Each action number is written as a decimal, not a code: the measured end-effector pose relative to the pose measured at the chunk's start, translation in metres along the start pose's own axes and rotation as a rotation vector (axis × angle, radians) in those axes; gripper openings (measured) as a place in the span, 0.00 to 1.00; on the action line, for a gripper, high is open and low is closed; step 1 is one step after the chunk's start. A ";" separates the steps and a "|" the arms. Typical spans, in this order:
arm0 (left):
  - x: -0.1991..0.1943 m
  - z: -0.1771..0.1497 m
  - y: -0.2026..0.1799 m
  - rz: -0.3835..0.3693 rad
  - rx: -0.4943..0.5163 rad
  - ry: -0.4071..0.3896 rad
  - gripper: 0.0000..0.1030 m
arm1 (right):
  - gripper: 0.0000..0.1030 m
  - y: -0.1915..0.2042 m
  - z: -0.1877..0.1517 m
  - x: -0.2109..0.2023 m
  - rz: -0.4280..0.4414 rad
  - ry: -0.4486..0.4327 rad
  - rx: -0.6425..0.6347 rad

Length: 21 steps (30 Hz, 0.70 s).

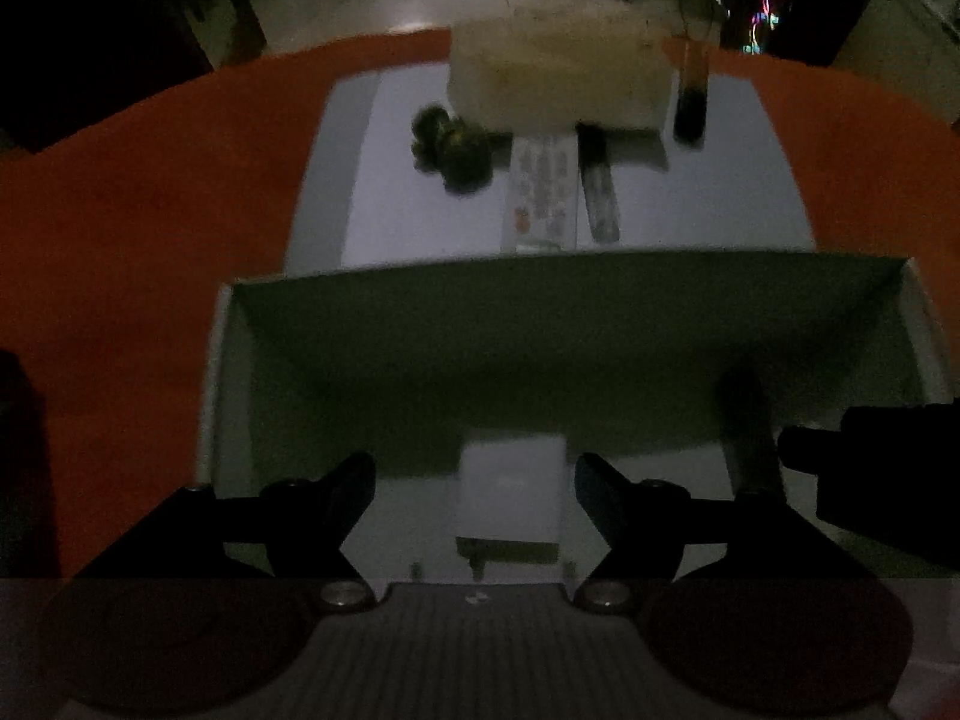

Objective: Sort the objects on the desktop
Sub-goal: 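Lower the charger into the white box and open the left gripper while the right releases the marker there, then raise both open grippers out of the white box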

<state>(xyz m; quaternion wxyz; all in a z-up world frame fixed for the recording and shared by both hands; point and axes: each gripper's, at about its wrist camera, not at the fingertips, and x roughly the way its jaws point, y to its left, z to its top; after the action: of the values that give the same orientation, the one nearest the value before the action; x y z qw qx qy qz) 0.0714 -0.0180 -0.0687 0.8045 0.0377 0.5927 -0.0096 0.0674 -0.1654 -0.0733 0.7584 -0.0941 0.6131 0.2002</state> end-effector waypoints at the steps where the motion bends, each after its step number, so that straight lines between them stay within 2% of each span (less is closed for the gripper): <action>1: -0.008 0.001 0.002 0.000 -0.008 -0.015 0.69 | 0.44 0.001 0.001 -0.007 0.002 -0.011 -0.001; 7: -0.047 0.007 0.011 -0.005 -0.045 -0.091 0.72 | 0.44 0.007 0.002 -0.049 0.000 -0.078 -0.009; 11: -0.067 0.015 0.016 -0.004 -0.065 -0.133 0.72 | 0.44 0.008 0.010 -0.063 -0.007 -0.106 -0.004; 21: -0.088 0.029 0.019 -0.013 -0.092 -0.171 0.72 | 0.45 0.008 0.017 -0.082 0.016 -0.129 0.015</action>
<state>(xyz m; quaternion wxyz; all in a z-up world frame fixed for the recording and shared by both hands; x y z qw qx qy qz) 0.0742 -0.0039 0.0244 0.8529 -0.0041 0.5219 0.0094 0.0656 -0.1668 0.0108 0.7953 -0.0703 0.5653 0.2075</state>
